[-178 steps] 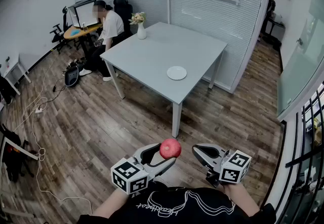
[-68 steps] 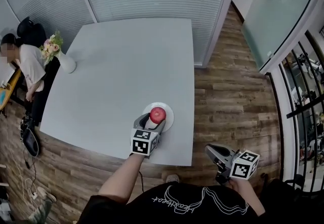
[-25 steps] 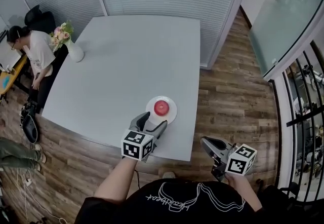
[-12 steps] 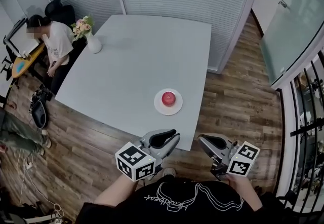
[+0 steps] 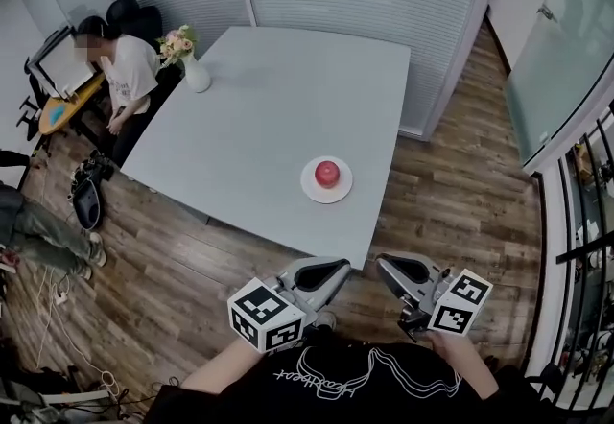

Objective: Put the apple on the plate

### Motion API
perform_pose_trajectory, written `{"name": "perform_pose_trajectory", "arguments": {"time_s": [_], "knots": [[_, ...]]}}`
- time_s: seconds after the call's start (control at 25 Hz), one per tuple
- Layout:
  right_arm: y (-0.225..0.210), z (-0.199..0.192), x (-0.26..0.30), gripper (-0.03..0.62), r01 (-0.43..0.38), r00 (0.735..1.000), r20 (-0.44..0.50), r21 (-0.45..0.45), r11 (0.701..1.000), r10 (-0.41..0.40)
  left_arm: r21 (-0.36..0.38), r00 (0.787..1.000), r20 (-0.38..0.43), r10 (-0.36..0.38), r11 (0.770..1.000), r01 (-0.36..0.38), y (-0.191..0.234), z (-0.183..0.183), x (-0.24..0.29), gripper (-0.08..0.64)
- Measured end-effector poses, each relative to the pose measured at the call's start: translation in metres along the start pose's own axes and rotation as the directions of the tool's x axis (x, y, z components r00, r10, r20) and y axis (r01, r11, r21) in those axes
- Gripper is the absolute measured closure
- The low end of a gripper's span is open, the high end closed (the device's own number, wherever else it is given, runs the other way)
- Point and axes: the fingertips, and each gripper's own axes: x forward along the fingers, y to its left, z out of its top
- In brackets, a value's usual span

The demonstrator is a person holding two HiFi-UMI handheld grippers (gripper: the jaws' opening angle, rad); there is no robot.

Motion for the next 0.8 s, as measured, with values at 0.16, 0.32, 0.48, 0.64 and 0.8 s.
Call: {"name": "perform_pose_trajectory", "arguments": {"time_s": [0.16,0.32,0.48,0.64,0.8], "knots": [[0.016,-0.005,-0.003,0.584,-0.026,1.000,0.000,0.001,1.000,0.026,0.016,1.000,0.002,0.008,1.000,-0.008,-0.012,-0.001,-0.008,0.546],[0.025,-0.006,-0.006,0.584,-0.036,0.999,-0.005,-0.008,0.999,0.036,0.022,1.000,0.001,0.009,1.000,-0.009,-0.021,-0.001,-0.012,0.546],[0.027,-0.008,-0.009,0.584,-0.041,0.999,-0.005,-0.008,0.999,0.041,0.029,1.000,0.002,0.014,0.999,-0.014,-0.026,-0.003,-0.012,0.546],[0.030,-0.010,-0.008,0.584,-0.047,0.999,-0.012,-0.008,0.999,0.047,0.020,1.000,0.001,0.024,1.000,-0.024,-0.027,-0.004,-0.015,0.546],[0.032,-0.010,-0.006,0.584,-0.051,0.999,-0.016,-0.005,0.999,0.051,0.015,0.999,-0.002,0.032,0.999,-0.032,-0.026,-0.003,-0.018,0.546]]}}
